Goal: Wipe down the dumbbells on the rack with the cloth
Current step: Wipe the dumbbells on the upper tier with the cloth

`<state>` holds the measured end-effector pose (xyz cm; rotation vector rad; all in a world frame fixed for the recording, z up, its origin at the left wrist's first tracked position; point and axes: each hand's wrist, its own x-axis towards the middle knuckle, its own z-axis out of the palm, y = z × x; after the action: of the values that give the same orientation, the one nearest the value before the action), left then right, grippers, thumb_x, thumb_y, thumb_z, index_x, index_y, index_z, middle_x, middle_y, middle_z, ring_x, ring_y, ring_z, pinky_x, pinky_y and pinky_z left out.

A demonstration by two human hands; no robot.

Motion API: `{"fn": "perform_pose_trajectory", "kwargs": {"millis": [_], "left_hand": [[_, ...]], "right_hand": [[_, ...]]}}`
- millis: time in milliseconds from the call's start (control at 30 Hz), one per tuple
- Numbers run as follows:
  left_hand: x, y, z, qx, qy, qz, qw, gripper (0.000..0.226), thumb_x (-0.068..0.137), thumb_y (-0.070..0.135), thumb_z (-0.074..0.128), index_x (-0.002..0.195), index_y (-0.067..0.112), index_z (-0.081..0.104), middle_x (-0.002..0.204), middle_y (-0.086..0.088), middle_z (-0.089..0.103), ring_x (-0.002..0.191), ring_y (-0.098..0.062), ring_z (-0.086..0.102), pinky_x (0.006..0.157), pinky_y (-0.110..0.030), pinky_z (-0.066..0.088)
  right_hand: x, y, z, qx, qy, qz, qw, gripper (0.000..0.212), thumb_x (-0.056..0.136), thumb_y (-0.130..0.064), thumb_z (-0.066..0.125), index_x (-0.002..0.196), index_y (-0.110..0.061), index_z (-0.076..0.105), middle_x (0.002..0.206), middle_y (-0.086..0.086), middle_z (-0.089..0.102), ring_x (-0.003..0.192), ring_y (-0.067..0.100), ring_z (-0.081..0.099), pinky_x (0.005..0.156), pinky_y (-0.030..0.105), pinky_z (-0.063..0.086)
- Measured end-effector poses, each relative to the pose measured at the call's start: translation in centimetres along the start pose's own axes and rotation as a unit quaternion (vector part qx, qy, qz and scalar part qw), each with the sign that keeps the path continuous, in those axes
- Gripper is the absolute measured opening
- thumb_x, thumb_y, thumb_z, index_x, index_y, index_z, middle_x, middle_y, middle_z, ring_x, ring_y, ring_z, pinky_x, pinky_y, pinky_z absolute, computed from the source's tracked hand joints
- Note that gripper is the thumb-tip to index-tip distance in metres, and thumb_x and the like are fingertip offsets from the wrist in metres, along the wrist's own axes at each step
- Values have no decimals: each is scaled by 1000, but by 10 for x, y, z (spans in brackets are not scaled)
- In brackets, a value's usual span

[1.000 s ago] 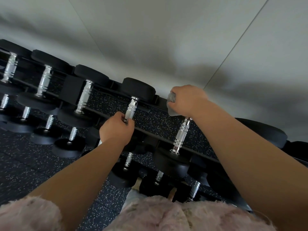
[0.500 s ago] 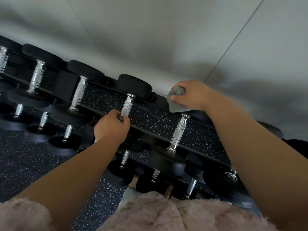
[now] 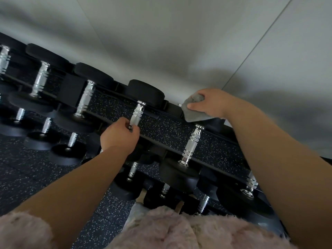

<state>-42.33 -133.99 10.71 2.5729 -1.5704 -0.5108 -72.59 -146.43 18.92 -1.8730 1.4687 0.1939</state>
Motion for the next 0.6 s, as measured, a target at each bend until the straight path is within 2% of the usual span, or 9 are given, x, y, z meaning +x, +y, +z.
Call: {"fn": "perform_pose_trajectory", "kwargs": {"millis": [67, 200, 333, 400, 433, 500, 533, 600], "left_hand": [[-1, 1, 0, -3, 0, 1, 1000, 20, 95, 49, 53, 100, 31, 60, 75, 10, 65, 65, -12, 58, 59, -31, 45], [-1, 1, -1, -8, -4, -1, 1000, 20, 95, 50, 53, 98, 31, 59, 76, 9, 65, 67, -15, 59, 62, -32, 47], [0, 0, 0, -9, -3, 1, 1000, 21, 95, 51, 53, 99, 32, 58, 76, 10, 64, 67, -13, 58, 62, -32, 45], [0, -1, 0, -8, -1, 4, 1000, 21, 95, 52, 53, 99, 31, 59, 76, 10, 65, 67, -14, 59, 61, -32, 45], [0, -1, 0, -7, -2, 3, 1000, 22, 96, 52, 53, 99, 31, 59, 76, 10, 65, 68, -14, 59, 62, -32, 45], [0, 0, 0, -6, -1, 2, 1000, 22, 96, 51, 53, 100, 31, 59, 77, 9, 65, 68, -14, 59, 62, -32, 45], [0, 0, 0, -5, -1, 3, 1000, 21, 96, 50, 53, 100, 30, 59, 77, 9, 65, 67, -14, 58, 62, -32, 45], [-1, 0, -1, -4, 0, 5, 1000, 21, 97, 49, 52, 102, 30, 59, 78, 9, 65, 67, -12, 57, 60, -31, 43]], "right_hand": [[13, -5, 6, 48, 12, 12, 999, 37, 96, -54, 63, 114, -22, 70, 106, 1, 71, 96, 20, 65, 81, 31, 50], [-4, 10, 3, 108, 1, 37, 993, 43, 97, -61, 58, 114, -23, 68, 96, 3, 72, 86, 21, 68, 72, 28, 52], [-28, 39, 7, 132, 53, 101, 985, 57, 98, -66, 49, 119, -17, 68, 90, 8, 74, 83, 21, 69, 73, 30, 46], [-25, 39, 10, 78, 46, 98, 991, 57, 104, -58, 43, 132, -14, 65, 107, 17, 74, 82, 18, 71, 80, 33, 49], [-21, 38, 10, 52, 32, 90, 994, 52, 108, -49, 40, 144, -17, 57, 125, 21, 68, 94, 18, 73, 90, 34, 49], [-12, 31, 10, 69, 47, 86, 993, 48, 112, -36, 35, 158, -23, 41, 152, 21, 49, 132, 32, 56, 112, 38, 37], [-9, 25, 8, 103, 38, 107, 988, 48, 112, -37, 36, 157, -22, 42, 156, 18, 47, 139, 35, 49, 115, 38, 34], [-3, 24, 6, 147, 8, 123, 981, 56, 107, -53, 43, 148, -17, 55, 147, 14, 56, 133, 34, 54, 109, 38, 40]]}}
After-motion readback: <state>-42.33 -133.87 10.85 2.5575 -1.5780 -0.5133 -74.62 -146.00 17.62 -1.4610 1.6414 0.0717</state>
